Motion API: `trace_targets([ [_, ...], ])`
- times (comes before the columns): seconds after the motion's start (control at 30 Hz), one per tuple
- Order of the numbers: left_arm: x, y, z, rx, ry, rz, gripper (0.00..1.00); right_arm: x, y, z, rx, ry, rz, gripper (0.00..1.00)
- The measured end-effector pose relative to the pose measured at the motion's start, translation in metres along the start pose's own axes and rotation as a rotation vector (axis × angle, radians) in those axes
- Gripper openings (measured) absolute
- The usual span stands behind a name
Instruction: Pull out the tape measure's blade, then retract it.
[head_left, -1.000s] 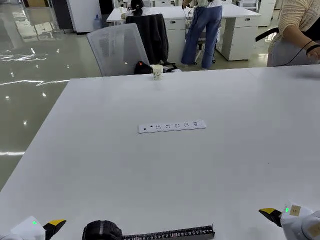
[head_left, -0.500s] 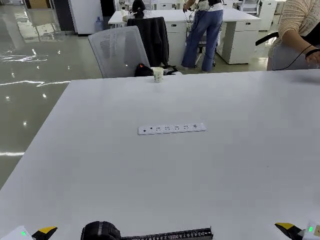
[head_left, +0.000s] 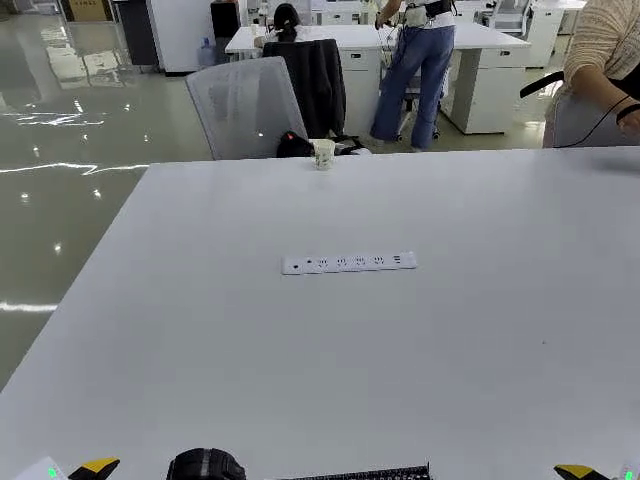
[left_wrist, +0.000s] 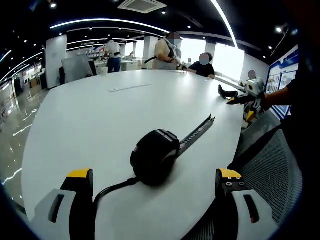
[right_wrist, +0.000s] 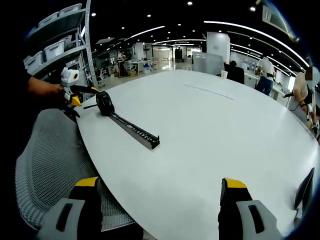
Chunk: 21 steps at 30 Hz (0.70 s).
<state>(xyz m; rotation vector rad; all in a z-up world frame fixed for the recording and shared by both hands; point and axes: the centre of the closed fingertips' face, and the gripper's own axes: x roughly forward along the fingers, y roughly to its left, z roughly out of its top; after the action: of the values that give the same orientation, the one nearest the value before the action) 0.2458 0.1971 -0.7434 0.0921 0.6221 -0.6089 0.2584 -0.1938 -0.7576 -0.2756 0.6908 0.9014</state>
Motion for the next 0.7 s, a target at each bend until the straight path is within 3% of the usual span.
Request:
trace_targets([
  [0.3,0.0,0.003,0.001,-0.052,-0.011,0.009,0.99,0.002,-0.002,0.001,-0.008,0.016,0.007,0.99],
  [0.43,0.002,0.002,0.006,-0.062,-0.024,0.016,0.99,0.003,-0.004,-0.002,-0.081,0.057,0.003,0.99],
  [0.7,0.008,-0.008,0.017,-0.056,-0.024,0.014,0.99,0.004,-0.009,0.007,-0.092,0.069,0.013,0.99],
])
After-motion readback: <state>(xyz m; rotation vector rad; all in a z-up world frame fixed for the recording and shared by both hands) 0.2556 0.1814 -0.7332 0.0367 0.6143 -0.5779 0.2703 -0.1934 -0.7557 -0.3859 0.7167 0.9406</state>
